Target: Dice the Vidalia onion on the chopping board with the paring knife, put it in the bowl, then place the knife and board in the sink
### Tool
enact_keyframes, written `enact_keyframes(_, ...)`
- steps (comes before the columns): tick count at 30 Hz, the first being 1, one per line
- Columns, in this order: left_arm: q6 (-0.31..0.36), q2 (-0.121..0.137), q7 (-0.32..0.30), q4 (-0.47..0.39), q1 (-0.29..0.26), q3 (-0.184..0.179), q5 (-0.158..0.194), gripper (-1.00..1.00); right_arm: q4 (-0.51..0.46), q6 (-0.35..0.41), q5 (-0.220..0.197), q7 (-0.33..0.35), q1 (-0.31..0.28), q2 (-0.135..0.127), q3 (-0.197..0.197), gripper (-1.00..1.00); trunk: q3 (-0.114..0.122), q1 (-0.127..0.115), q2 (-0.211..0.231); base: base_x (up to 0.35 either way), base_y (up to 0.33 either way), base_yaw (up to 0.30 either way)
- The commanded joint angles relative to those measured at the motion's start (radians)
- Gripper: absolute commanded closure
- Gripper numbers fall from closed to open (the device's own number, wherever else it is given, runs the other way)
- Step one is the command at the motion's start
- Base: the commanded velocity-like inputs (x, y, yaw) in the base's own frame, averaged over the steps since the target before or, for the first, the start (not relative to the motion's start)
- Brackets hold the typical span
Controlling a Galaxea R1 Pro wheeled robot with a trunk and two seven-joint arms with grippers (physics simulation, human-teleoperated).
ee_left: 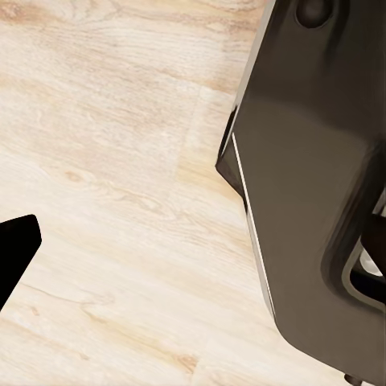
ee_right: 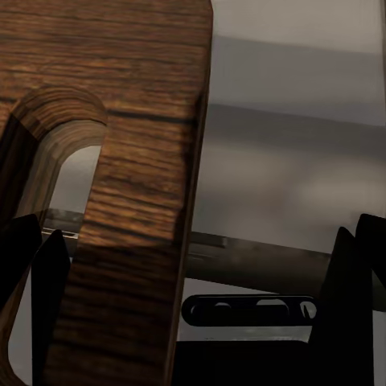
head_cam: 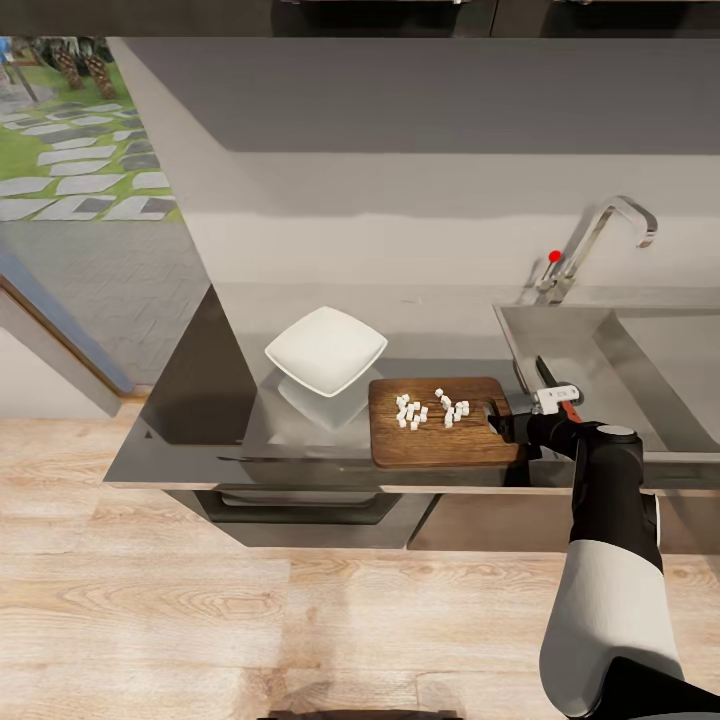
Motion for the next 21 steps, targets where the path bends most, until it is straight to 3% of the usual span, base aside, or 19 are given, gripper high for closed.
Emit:
enact_keyframes(1, -0.001, 0.001, 0.010, -0.002, 0.001, -0.009, 0.002, -1.00, 0.013, 0.006, 0.013, 0.007, -0.001, 0.001, -0.003, -1.00, -0.002, 0.001, -0.001, 0.000, 0.000, 0.000)
enact_keyframes(21, -0.001, 0.001, 0.010, -0.002, 0.001, -0.009, 0.002, -1.00, 0.013, 0.004, 0.013, 0.007, -0.001, 0.002, -0.003, -1.00, -0.002, 0.001, -0.001, 0.000, 0.000, 0.000)
